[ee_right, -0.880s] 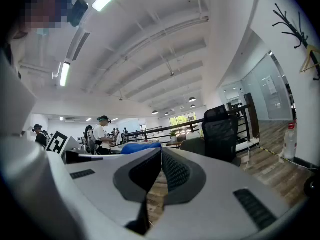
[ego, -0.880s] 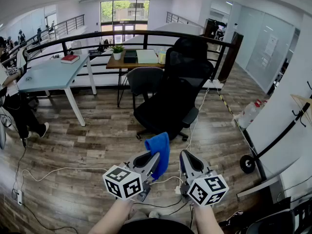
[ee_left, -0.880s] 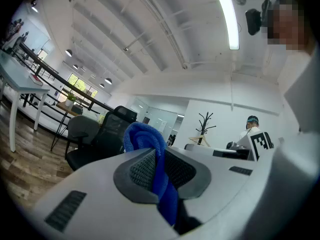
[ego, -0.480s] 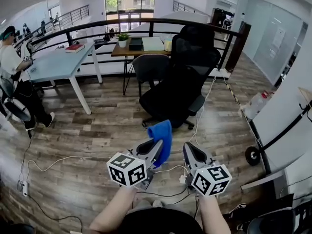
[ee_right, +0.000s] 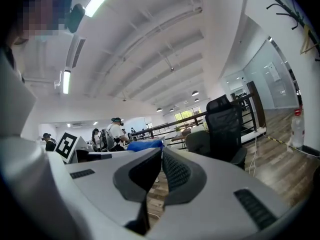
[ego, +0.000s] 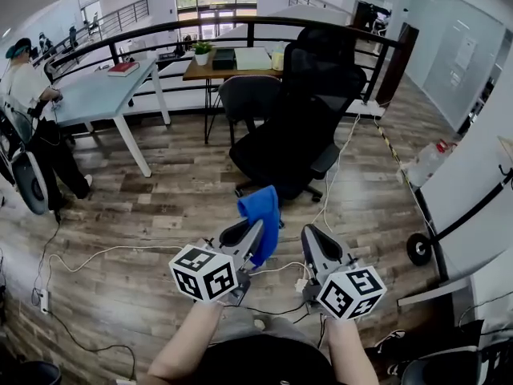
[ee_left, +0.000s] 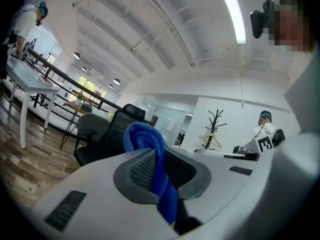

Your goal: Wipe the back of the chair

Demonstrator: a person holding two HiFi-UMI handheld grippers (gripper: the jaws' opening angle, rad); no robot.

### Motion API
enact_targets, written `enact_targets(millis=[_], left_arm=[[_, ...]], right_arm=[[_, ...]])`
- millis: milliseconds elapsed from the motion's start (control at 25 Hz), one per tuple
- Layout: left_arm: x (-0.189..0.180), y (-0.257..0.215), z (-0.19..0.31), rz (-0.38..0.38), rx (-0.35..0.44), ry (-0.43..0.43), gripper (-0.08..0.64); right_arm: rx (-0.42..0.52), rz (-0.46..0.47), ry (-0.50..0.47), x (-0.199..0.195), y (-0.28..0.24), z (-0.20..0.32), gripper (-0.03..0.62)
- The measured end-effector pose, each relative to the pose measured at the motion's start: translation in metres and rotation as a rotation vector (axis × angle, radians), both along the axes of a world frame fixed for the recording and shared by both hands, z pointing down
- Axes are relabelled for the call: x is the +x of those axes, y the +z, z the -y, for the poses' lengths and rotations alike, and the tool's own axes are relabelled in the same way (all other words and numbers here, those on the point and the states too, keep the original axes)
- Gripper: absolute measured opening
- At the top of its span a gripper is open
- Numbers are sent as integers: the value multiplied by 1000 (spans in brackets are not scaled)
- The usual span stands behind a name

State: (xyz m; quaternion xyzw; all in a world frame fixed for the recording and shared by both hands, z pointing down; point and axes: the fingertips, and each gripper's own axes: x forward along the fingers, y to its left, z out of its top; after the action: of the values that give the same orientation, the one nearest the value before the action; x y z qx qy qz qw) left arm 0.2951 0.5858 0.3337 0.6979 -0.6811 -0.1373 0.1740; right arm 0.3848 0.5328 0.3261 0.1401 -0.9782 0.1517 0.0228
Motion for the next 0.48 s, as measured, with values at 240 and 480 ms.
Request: enact_targets(millis=[240,480], left_arm=[[-4,8,3,17,-24,-11,49],[-37,12,33,42,-19,3,49]], right_arm=[[-25,-23,-33,-12,13,7,31],[-34,-21,-28,-49,22,33,31]])
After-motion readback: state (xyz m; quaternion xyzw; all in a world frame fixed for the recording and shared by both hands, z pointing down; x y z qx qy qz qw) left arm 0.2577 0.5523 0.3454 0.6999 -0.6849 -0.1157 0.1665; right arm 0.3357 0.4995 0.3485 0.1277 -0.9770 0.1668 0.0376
